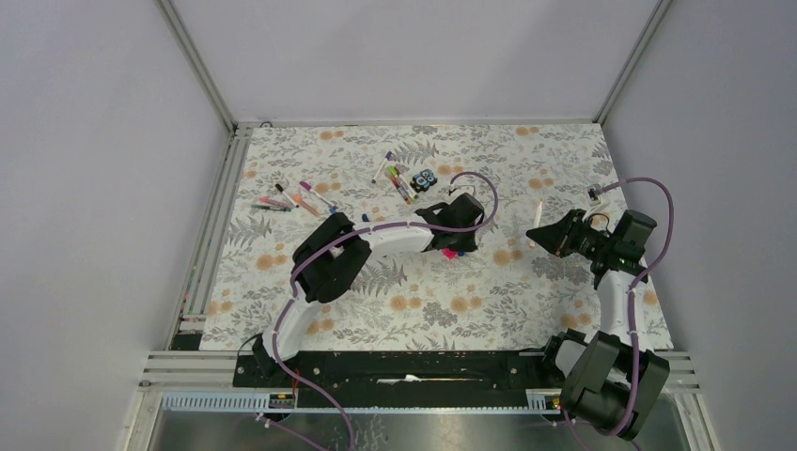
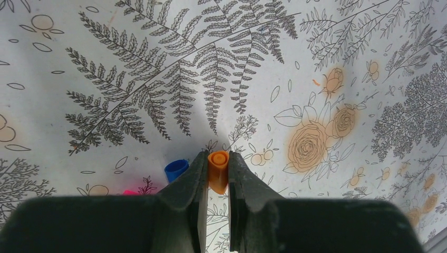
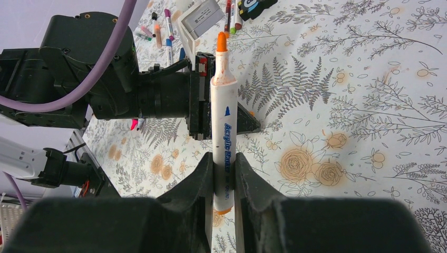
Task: Open the pen caps
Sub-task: Place the pen cap at the center of the board.
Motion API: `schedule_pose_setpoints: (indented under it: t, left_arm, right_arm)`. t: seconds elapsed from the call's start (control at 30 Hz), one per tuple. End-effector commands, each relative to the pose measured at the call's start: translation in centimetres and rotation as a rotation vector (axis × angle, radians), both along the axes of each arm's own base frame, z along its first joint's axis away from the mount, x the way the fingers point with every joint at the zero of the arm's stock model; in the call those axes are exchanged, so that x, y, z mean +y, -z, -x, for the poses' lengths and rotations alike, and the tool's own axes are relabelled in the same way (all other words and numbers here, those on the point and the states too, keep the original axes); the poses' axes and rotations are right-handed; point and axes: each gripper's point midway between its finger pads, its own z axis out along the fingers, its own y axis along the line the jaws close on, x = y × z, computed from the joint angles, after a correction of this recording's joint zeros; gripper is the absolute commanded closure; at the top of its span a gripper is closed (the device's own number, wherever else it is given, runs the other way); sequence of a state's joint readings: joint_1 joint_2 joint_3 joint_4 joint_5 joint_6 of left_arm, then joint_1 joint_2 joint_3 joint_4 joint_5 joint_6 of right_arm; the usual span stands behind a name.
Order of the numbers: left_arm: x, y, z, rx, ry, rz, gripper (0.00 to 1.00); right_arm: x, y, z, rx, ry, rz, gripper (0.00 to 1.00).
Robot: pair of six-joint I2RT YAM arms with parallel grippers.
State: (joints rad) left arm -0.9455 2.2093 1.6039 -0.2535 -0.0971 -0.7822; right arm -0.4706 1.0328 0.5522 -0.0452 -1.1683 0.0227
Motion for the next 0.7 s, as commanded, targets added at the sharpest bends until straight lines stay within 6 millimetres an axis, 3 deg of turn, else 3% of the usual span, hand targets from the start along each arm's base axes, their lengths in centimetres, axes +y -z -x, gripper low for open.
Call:
schedule_pose_setpoints:
  t: [0.0, 0.2, 0.67]
  left_arm:
    - [1.24, -1.51, -0.52, -0.027, -0.019, -0.041, 0.90]
    - [0.92, -1.59, -0.32, -0.016, -0.008, -0.029, 0.86]
    - [0.67, -1.28, -0.14, 0.003, 0.004, -0.031, 0.65]
  right_arm:
    - [-0.23, -1.54, -0.34, -0.057, -0.013, 0.023, 1.00]
    - [-0.19, -1.56, -0.31, -0.058, -0.015, 0.022, 1.00]
    - [-0.21, -1.55, -0.30, -0.058, -0.015, 0.021, 1.00]
